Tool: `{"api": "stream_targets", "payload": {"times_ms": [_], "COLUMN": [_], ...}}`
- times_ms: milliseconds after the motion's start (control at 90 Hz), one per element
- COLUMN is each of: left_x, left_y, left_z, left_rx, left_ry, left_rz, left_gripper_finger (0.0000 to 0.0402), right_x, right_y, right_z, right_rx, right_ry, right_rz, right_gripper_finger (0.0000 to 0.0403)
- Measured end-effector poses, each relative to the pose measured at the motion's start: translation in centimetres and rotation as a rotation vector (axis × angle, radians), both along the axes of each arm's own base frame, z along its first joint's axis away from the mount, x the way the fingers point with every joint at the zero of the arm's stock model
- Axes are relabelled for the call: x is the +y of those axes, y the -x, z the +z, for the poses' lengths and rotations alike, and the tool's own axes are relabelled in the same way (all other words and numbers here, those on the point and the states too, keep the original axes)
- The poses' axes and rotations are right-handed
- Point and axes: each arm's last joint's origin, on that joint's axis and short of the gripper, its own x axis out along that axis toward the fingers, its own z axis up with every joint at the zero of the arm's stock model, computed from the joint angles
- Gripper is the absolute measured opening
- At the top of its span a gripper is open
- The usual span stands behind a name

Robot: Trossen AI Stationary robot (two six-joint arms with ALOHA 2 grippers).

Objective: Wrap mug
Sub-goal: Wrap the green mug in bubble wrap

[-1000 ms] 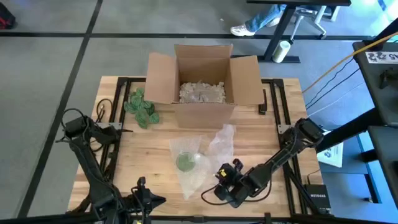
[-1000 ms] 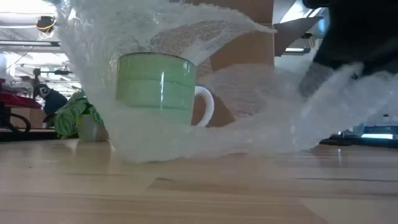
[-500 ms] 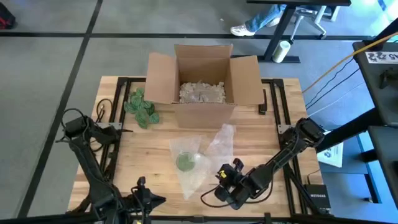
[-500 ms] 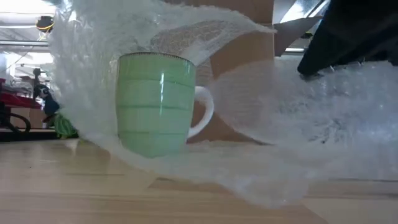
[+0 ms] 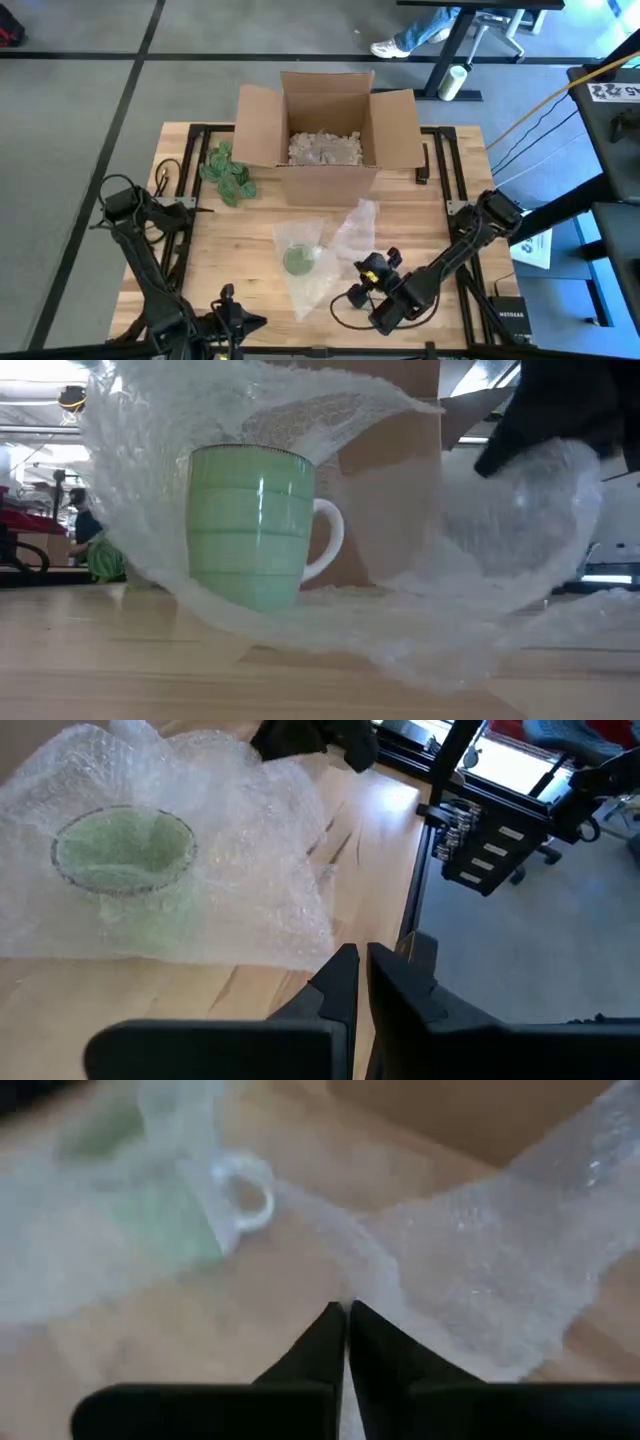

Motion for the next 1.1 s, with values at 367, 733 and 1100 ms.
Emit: {"api": "stream_targets", "payload": {"times_ms": [367, 733, 1100], "left_x": [0.0, 0.0, -0.1], "left_y": [0.0, 0.0, 0.0], "left_z": [0.0, 0.0, 0.0], "left_rx": [0.005, 0.005, 0.012], "left_ry": [0.004, 0.006, 0.040], "left_rz": [-0.004, -0.005, -0.004], "left_gripper_finger": [0.0007, 0.0007, 0.0007], "right_x": [1.2, 4.7, 2.9], "right_y": [0.5, -2.7, -6.6], "right_z": [0.9, 3.5, 4.0], "right_rx": [-0.353, -0.223, -0.204], "right_ry": [0.106, 0.361, 0.096], "right_rz": [-0.072, 0.399, 0.913], "right_gripper_finger": [0.0000, 0.0000, 0.0000]}}
